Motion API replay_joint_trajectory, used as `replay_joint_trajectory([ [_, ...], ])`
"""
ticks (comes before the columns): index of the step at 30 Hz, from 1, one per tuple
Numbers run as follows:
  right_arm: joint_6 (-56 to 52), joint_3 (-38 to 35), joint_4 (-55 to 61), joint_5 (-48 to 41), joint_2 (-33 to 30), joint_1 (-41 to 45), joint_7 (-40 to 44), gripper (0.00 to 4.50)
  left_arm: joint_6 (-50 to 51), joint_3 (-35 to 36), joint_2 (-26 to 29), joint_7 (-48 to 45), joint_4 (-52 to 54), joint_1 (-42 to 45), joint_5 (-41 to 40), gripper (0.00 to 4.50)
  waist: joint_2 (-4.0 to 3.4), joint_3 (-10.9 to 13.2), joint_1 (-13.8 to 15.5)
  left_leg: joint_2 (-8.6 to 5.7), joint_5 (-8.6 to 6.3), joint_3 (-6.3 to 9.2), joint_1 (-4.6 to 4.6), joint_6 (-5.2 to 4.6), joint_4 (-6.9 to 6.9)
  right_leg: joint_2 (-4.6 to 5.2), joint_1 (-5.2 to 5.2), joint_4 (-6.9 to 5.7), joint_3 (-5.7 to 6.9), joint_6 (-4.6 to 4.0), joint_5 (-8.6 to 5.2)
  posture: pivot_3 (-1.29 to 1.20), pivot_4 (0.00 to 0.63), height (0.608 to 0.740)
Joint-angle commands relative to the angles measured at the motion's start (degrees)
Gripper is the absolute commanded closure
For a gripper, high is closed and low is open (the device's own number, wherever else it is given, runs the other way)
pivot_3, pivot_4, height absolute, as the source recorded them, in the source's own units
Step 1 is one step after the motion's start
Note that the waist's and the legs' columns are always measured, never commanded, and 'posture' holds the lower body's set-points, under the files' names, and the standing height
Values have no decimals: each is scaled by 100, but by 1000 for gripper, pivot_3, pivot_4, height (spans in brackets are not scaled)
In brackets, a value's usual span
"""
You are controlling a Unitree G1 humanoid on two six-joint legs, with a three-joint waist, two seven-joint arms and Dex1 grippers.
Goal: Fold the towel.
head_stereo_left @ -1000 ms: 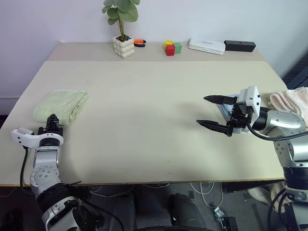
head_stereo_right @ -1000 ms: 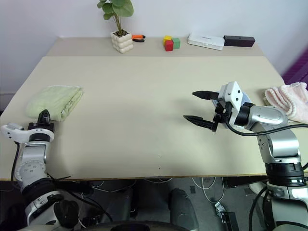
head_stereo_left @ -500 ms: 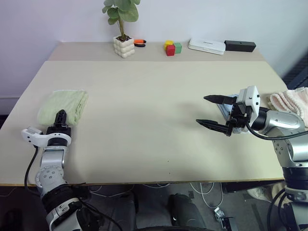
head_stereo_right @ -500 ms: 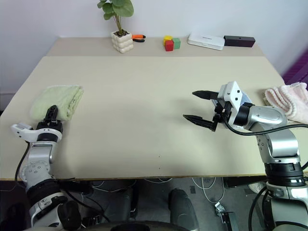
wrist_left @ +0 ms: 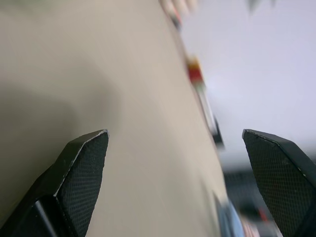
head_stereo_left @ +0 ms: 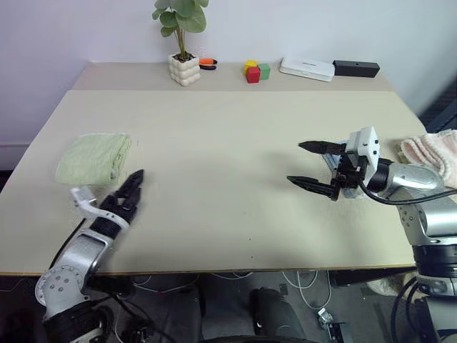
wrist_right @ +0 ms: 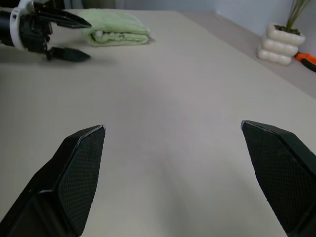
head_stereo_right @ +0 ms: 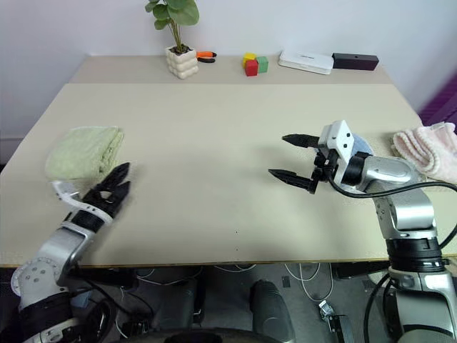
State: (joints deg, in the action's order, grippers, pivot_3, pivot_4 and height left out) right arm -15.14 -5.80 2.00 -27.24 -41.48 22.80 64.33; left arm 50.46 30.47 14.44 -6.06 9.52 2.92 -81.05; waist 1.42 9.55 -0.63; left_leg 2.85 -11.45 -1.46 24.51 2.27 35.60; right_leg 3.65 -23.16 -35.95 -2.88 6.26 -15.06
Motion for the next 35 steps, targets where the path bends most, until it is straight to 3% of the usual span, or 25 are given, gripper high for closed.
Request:
replay_joint_trajectory([
  [1,74,-84,31,-46,65,103,-56,0,116,-669,351,-547,706,-51,368,53,0,0,-9,0,0,-2,0,0,-3,1,-2,2,-1,0,0,0,150,740],
  [6,57,-134,-200,-53,238,63,-198,0,-879,-1696,1364,-2190,1418,60,2250,53,-4,-2,-19,1,0,-7,-1,1,-21,0,-12,14,-3,-10,2,0,150,740],
  [9,244,-117,-450,23,292,16,-129,0,-1366,-1657,2087,-3207,1375,228,2729,53,-8,-2,-18,4,1,-9,0,2,-41,-1,-13,47,-4,-27,13,0,150,740],
  [15,818,13,-1132,229,278,253,240,0,-1872,-1322,2801,-4356,785,236,3079,53,-13,2,-37,4,-2,-28,9,-3,-55,7,-17,76,-10,-26,13,0,150,740],
  [20,954,59,-1633,358,452,597,188,0,-2354,-1102,2772,-4507,448,285,3438,53,-17,6,-35,7,-2,-27,8,-3,-52,3,-18,71,-9,-25,14,0,150,740],
  [25,1301,-115,-2523,509,337,898,322,0,-2546,-1474,2414,-4311,348,581,3776,53,-17,6,16,5,-2,-28,11,-4,-49,4,-15,70,-9,-24,14,0,150,740],
  [35,1784,-144,-3213,674,313,1283,428,0,-2902,-1722,2052,-4427,-100,1037,4262,53,-18,8,-29,10,0,-25,7,-6,-47,-11,-19,43,-8,-14,16,0,150,740],
])
